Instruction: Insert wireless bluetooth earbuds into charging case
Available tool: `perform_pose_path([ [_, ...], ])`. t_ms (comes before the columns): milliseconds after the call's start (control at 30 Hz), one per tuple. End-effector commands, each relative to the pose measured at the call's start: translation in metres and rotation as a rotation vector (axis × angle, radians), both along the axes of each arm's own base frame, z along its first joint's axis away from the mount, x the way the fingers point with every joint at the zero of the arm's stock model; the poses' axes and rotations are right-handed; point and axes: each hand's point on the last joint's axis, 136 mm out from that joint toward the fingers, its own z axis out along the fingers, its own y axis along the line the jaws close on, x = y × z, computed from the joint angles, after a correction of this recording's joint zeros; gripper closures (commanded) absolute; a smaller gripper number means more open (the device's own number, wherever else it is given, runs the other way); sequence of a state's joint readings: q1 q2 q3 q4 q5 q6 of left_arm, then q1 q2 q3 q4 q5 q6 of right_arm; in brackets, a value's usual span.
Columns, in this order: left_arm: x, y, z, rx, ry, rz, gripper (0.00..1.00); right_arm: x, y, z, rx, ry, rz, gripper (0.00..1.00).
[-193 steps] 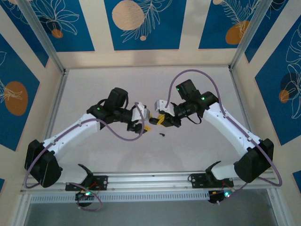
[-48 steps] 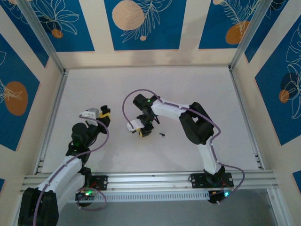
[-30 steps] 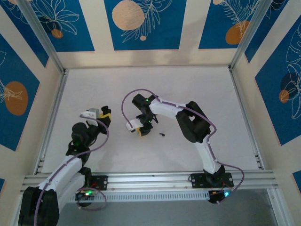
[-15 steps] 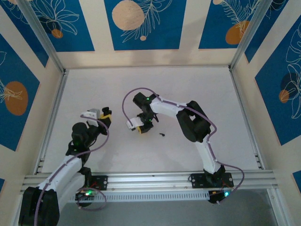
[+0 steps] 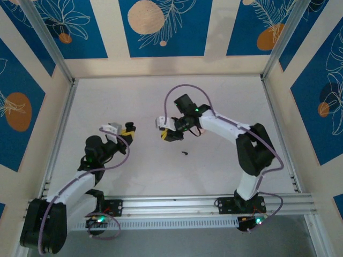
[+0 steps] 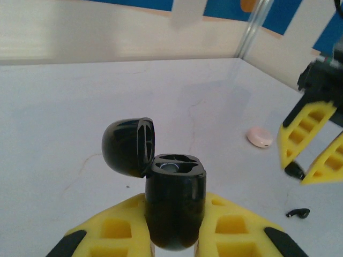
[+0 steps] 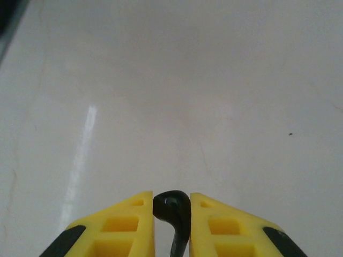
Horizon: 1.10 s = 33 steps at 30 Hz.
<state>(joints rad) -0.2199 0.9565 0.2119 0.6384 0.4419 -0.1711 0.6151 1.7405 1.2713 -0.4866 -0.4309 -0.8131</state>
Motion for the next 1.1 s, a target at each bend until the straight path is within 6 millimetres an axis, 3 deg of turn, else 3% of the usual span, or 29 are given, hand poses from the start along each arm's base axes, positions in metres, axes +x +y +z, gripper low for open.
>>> perform_pose_path([
  [0,0.000,-0.028,0.036,0.006,-0.168,-0.112,0.90,-0.003,0.003,0.036,0.211,0.122,-0.079,0.83],
  [267,-0.005,-0.098,0.044,0.044,-0.277,-0.289,0.90,0.003,-0.037,0.100,0.520,0.193,-0.247,0.83],
  [567,-0.005,-0.150,0.065,-0.080,-0.377,-0.397,0.90,-0.004,-0.058,0.140,0.674,0.161,-0.335,0.83],
  [833,-0.015,-0.170,0.078,-0.141,-0.440,-0.472,0.89,-0.010,-0.049,0.149,0.705,0.148,-0.323,0.82],
  [1067,-0.019,-0.172,0.085,-0.145,-0.464,-0.486,0.89,-0.012,-0.040,0.150,0.717,0.135,-0.304,0.82],
])
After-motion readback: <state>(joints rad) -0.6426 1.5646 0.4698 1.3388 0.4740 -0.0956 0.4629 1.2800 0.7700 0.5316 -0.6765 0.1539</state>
